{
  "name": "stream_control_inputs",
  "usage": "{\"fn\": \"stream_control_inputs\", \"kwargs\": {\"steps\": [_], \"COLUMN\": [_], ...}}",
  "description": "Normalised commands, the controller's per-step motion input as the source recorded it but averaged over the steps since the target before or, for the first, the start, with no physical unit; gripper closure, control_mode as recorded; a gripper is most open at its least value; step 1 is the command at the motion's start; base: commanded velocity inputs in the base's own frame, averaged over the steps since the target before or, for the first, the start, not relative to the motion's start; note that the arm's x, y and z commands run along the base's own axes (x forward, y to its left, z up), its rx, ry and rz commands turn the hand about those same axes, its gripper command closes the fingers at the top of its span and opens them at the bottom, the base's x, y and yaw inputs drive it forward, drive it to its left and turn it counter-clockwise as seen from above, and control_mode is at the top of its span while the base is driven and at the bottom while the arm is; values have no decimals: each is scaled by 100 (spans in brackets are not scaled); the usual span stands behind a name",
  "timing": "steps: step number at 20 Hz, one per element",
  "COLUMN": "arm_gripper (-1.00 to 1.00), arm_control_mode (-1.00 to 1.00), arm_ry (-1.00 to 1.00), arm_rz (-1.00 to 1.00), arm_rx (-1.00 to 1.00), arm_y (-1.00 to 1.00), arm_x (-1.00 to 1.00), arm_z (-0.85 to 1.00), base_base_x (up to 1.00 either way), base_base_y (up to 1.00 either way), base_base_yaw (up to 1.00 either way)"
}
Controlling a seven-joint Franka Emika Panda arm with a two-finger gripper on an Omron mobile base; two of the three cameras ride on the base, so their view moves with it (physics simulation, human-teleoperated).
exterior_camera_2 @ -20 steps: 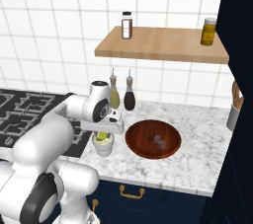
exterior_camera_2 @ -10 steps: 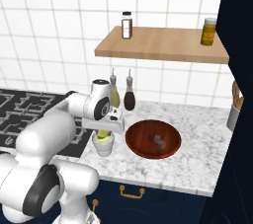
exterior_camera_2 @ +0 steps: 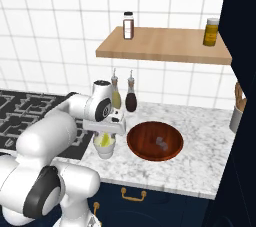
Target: Grab a lemon wedge from the fridge and one ice cube from the ice bowl, and put them in the glass of lemonade.
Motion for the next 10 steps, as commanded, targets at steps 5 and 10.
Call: {"fn": "stream_control_inputs", "kwargs": {"steps": [5,10], "arm_gripper": [-100,-100], "arm_control_mode": [-100,-100], "arm_ry": [-1,-7], "arm_rz": [0,0], "arm_rx": [0,6], "arm_y": [0,-26], "arm_x": [0,-5], "arm_z": [16,36], "base_base_x": [0,0], "base_base_y": [0,0], "base_base_yaw": [0,0]}}
